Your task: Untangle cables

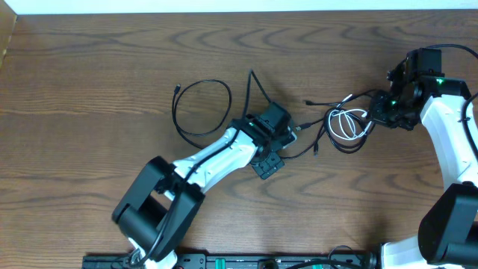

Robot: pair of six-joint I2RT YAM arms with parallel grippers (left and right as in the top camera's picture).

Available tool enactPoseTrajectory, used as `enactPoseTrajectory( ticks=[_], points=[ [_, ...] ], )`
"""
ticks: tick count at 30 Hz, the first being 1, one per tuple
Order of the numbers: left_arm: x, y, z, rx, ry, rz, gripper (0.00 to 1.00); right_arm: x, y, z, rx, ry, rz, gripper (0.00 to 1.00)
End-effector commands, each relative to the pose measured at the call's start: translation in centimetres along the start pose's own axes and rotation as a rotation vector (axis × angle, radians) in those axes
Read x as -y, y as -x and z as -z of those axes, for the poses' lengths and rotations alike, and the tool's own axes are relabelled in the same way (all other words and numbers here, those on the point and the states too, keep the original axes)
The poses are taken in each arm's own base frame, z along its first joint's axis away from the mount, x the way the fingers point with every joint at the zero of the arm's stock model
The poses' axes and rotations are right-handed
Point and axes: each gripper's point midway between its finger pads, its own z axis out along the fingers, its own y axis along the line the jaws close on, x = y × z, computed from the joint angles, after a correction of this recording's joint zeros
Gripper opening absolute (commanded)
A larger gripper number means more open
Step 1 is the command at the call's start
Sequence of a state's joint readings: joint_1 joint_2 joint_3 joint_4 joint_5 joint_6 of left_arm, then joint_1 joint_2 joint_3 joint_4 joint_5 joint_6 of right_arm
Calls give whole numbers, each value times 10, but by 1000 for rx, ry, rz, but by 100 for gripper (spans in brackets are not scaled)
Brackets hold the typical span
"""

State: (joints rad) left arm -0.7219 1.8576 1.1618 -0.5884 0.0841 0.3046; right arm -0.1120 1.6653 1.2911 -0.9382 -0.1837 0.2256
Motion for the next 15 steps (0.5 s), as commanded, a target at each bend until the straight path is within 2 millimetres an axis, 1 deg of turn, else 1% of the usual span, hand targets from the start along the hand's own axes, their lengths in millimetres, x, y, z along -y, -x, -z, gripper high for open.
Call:
enactPoseTrajectory(
  ticks=[1,5,9,13,15],
  points=[
    [-20,-1,-2,-26,108,-26,75,-5,0,3,8,11,20,1],
    [-33,2,0,-20,176,-23,74,-5,0,3,8,11,20,1],
    [-33,6,-2,-1,177,-22,75,-5,0,3,8,11,20,1],
    [-32,0,-8,-6,175,-22,75,-5,0,3,7,10,19,1],
    [-26,-4,-11,-11,144,-23,75,-5,0,3,6,10,12,1]
  ],
)
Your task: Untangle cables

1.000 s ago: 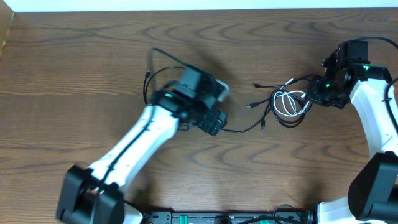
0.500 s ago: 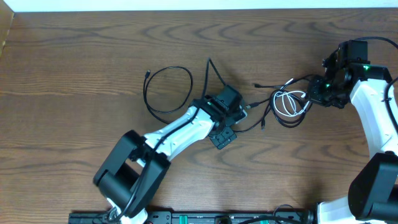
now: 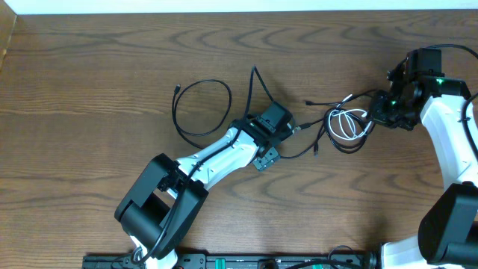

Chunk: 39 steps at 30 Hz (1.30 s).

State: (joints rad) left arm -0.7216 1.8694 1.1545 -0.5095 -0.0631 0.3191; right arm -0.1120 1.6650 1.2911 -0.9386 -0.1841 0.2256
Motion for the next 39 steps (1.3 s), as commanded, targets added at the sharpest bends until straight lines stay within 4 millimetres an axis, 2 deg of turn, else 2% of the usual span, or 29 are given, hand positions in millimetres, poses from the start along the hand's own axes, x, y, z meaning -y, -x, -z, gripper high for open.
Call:
enactPoseTrajectory(
  ticks=[1,6,8,10,13,16,19,22,26,29,33,39],
  points=[
    [9,-13,-8,-31,-42,-13,75,-5,0,3,8,10,12,1],
    [18,-16,-7,-40,-90,0,65,-5,-1,3,4,9,11,1],
    [19,-19,-7,-52,-97,4,56,-5,-1,3,4,9,11,1],
    [20,-23,-7,-68,-101,5,41,-5,-1,3,4,9,11,1],
    [21,-31,-6,-101,-104,2,8,-5,-1,3,4,9,12,1],
    [16,-36,-4,-122,-73,-1,8,-5,-1,3,4,9,11,1],
    [1,-37,4,-129,6,-4,7,-5,-1,3,4,9,12,1],
    [-26,-36,19,-120,129,14,7,-4,-1,3,4,9,11,1],
    [-75,-42,50,-77,273,191,8,-4,-1,3,4,9,11,1],
    [-117,-57,76,-23,325,398,7,-4,-1,3,5,5,11,1],
    [-175,-93,113,58,398,696,7,9,-2,4,6,-65,-27,1],
    [-210,-119,161,229,371,877,7,29,-5,6,11,-184,-110,1]
  ],
)
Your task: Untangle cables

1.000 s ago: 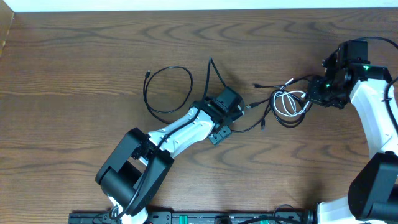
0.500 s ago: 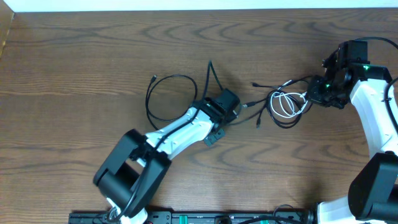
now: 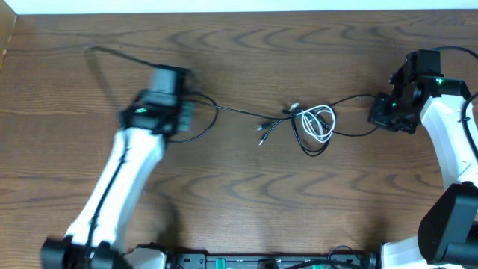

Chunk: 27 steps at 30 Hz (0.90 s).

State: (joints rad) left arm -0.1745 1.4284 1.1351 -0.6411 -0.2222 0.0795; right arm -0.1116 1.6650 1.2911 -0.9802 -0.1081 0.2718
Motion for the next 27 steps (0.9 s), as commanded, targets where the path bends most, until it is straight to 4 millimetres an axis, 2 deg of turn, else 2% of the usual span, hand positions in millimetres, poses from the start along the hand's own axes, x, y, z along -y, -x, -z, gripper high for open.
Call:
enactPoseTrajectory(
  ticks=[1,5,9,13,19,24,27],
  points=[
    [-22,12,22,83,-39,129,7,21,2,5,34,-130,-94,1],
    [-51,21,38,158,8,209,7,47,-1,10,53,-272,-194,1],
    [-86,27,43,217,64,359,7,70,-2,16,65,-363,-259,1],
    [-128,23,42,248,115,556,8,99,-5,24,69,-445,-338,1],
    [-173,16,44,299,129,757,8,131,-7,29,61,-468,-435,1],
    [-178,21,46,340,12,817,8,151,-10,33,56,-481,-496,1],
    [-181,23,47,355,10,840,8,163,-11,37,64,-517,-524,1]
  ],
)
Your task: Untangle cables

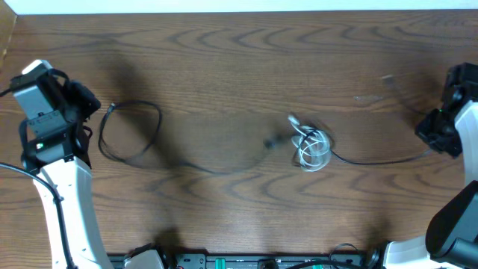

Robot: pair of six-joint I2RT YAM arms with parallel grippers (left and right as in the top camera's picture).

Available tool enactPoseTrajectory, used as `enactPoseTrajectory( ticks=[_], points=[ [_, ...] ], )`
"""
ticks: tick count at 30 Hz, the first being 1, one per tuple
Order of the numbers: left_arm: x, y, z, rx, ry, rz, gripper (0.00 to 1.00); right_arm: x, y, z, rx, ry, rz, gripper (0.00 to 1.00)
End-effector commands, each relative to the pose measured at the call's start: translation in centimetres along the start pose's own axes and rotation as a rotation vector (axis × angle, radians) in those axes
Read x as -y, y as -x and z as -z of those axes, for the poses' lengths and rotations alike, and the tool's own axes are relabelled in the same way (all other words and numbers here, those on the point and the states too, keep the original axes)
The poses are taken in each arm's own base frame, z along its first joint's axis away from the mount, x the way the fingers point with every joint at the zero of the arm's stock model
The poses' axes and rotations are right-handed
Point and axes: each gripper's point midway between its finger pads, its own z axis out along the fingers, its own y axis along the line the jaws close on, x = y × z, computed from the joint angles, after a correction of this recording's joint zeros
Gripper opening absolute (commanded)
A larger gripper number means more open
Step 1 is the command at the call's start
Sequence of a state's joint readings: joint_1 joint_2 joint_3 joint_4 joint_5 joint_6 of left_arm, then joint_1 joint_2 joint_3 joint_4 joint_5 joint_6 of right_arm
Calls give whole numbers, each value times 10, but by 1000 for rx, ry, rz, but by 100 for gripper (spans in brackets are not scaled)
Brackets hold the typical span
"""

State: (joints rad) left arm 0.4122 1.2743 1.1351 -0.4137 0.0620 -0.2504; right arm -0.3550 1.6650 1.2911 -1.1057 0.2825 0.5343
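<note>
At the far left my left gripper (88, 103) points right, shut on the looped black cable (131, 131) near its end. That cable's loop lies just right of the fingers, and its blurred tail runs on toward the centre. A coiled white cable (310, 147) lies at mid-table with a small tangle around it. From the coil a thin black cable (373, 161) stretches right to my right gripper (435, 142), which is shut on its far end at the table's right edge.
The brown wooden table (239, 67) carries only the cables. A light edge runs along its far side. The arm bases and a dark rail sit along the near edge at the bottom.
My left gripper has gone from left of centre to the far left, with the black loop following it. The right gripper has shifted right and nearer. The white coil stayed near the middle.
At first my left gripper sat on the tangle at mid-table, with the right gripper holding a cable beside the white coil. Then the left stood far to the left with a black cable drawn out. Now both grippers are at opposite table edges and the cables lie spread out.
</note>
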Motion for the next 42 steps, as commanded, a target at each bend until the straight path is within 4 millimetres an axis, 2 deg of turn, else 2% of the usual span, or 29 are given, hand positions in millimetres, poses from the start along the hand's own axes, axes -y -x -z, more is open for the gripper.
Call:
enactPoseTrajectory(
  ticks=[1,3,5,8,9,10,12,14,15,16,19,24,27,28,29,31,33,34,36,39,42],
  points=[
    [10,3,3,4,-59,59,7,24,11,1,46,-84,-70,1],
    [11,5,3,11,-66,83,8,30,13,0,43,-88,-98,1],
    [23,2,4,-10,-130,105,7,19,9,-2,0,-3,-94,1],
    [64,-12,11,-90,-334,84,7,-32,-3,6,-74,276,79,1],
    [73,-16,13,-108,-371,76,8,-43,-7,9,-86,334,121,1],
    [92,-26,18,-147,-443,52,7,-66,-17,19,-112,460,207,7],
    [119,-44,26,-204,-544,-16,7,-93,-33,36,-134,624,348,36],
    [140,-64,33,-264,-604,-71,8,-110,-45,48,-140,714,439,57],
    [155,-82,38,-307,-634,-126,8,-119,-52,54,-137,755,498,67],
    [164,-95,42,-339,-653,-161,9,-123,-56,57,-134,772,532,70],
    [186,-133,52,-437,-702,-260,26,-134,-70,63,-120,787,648,80],
    [210,-196,64,-599,-759,-418,33,-154,-99,72,-85,805,876,92],
    [218,-234,68,-683,-789,-529,38,-158,-109,68,-59,737,971,93],
    [220,-244,68,-704,-798,-562,40,-157,-110,64,-49,694,989,93],
    [224,-265,69,-748,-815,-621,42,-152,-109,54,-25,581,1014,90],
    [228,-282,71,-781,-831,-673,42,-142,-106,45,-16,461,984,90],
    [230,-298,72,-811,-842,-713,45,-129,-102,39,-14,342,924,89],
    [231,-315,75,-844,-856,-761,46,-119,-99,36,-22,261,828,90],
    [232,-329,77,-880,-857,-786,47,-126,-112,40,-71,330,818,94],
    [232,-352,83,-933,-861,-829,47,-153,-148,61,-149,609,1009,95],
    [231,-368,85,-961,-865,-880,47,-154,-148,62,-147,611,1007,99]
  ],
)
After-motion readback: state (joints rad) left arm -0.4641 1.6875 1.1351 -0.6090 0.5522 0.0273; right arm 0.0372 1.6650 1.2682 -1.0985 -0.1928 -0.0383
